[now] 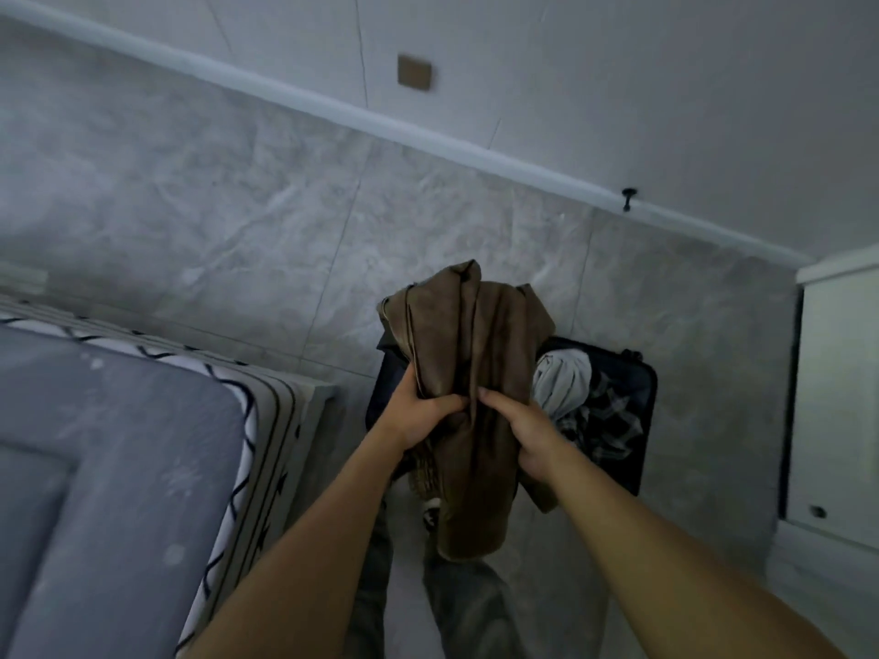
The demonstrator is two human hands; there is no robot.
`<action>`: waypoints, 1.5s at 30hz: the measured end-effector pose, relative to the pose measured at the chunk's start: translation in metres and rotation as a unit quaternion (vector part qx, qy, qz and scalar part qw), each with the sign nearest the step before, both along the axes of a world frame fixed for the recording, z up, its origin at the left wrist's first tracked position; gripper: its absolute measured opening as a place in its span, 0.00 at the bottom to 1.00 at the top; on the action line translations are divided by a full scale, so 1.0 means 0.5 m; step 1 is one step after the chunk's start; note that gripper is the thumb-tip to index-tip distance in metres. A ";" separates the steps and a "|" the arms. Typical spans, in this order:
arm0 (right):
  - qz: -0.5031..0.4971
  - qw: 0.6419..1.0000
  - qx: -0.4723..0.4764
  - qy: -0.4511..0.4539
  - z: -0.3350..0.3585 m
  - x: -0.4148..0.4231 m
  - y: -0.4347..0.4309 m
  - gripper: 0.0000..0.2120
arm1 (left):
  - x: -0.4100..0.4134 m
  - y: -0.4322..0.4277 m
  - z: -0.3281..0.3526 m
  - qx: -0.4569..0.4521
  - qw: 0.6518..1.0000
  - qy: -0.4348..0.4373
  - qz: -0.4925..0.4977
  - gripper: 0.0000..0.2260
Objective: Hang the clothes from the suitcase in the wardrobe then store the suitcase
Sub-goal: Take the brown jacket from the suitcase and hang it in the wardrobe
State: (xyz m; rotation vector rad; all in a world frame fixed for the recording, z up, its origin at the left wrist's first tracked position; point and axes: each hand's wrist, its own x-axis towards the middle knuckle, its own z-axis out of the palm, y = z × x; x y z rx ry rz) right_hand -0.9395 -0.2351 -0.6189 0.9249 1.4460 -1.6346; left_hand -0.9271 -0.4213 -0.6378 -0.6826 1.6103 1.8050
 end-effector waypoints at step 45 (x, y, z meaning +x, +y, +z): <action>0.595 0.783 -0.177 0.040 0.463 1.003 -1.129 0.17 | 1.323 -0.813 0.633 -0.264 0.780 0.004 0.568 0.38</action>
